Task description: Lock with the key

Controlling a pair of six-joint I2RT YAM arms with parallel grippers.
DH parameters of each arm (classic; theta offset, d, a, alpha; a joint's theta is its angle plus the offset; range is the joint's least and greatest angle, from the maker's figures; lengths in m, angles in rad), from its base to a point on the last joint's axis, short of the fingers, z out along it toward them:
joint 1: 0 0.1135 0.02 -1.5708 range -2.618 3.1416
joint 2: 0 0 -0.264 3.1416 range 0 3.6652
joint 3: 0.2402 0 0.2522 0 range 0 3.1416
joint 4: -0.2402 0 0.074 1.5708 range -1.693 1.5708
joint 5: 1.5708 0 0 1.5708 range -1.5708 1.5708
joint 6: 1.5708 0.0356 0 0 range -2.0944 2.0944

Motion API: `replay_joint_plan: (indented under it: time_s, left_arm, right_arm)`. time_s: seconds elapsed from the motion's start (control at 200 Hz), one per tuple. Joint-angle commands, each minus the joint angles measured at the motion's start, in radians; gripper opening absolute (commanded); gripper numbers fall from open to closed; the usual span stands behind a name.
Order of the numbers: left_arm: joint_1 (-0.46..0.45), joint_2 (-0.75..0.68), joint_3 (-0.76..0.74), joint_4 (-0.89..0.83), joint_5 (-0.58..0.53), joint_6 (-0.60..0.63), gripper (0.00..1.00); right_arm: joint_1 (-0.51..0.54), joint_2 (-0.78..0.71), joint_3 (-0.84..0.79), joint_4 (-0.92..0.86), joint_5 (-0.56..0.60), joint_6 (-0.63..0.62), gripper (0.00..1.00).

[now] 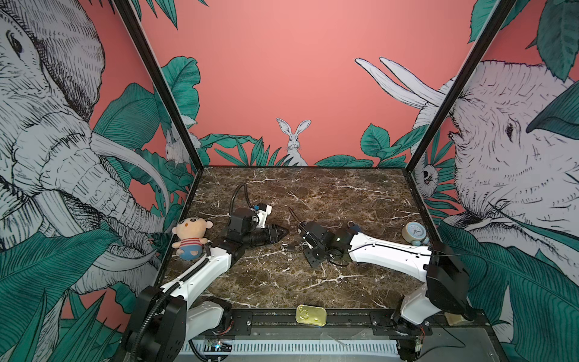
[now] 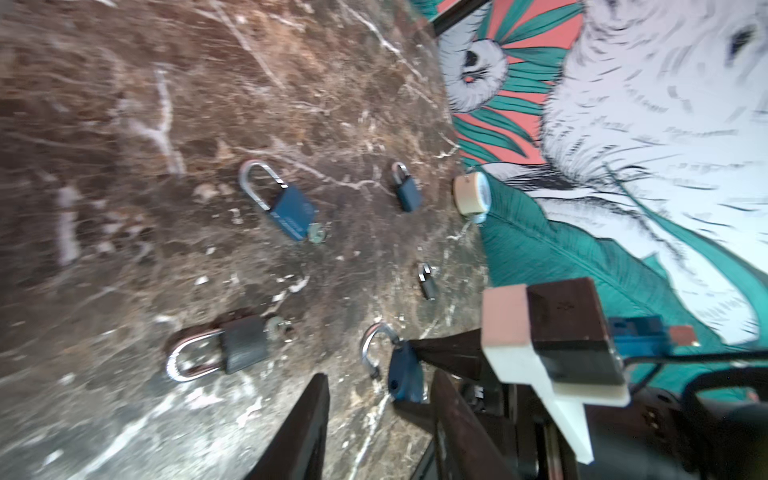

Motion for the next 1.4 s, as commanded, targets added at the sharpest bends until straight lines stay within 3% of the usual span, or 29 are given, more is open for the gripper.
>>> replay_joint_plan:
  time_s: [0.0,0.12,0.275,0.55,1.395]
  left_arm:
    - [-0.02,0.019,-0.017,0.099,0.092,-0.038,0.43]
    - [-0.041,0.056,-0.021,0.124,0.116,-0.036,0.46]
    - [-0.05,0.132,-0.051,0.277,0.161,-0.11,0.46]
    - [-0.077,0.183,-0.037,0.296,0.175,-0.105,0.45]
    - [-0.107,0.224,-0.019,0.337,0.205,-0.12,0.21]
  right_arm:
    - [0.0,-0.044,0.027,0.017,-0.065,-0.014,0.19]
    - [-0.016,-0.063,0.021,0.049,-0.118,0.003,0.19]
    - [-0.031,-0.083,0.013,0.077,-0.151,0.021,0.19]
    - [-0.041,-0.107,0.004,0.084,-0.146,0.03,0.19]
    - [-0.053,-0.118,0.004,0.111,-0.151,0.036,0.18]
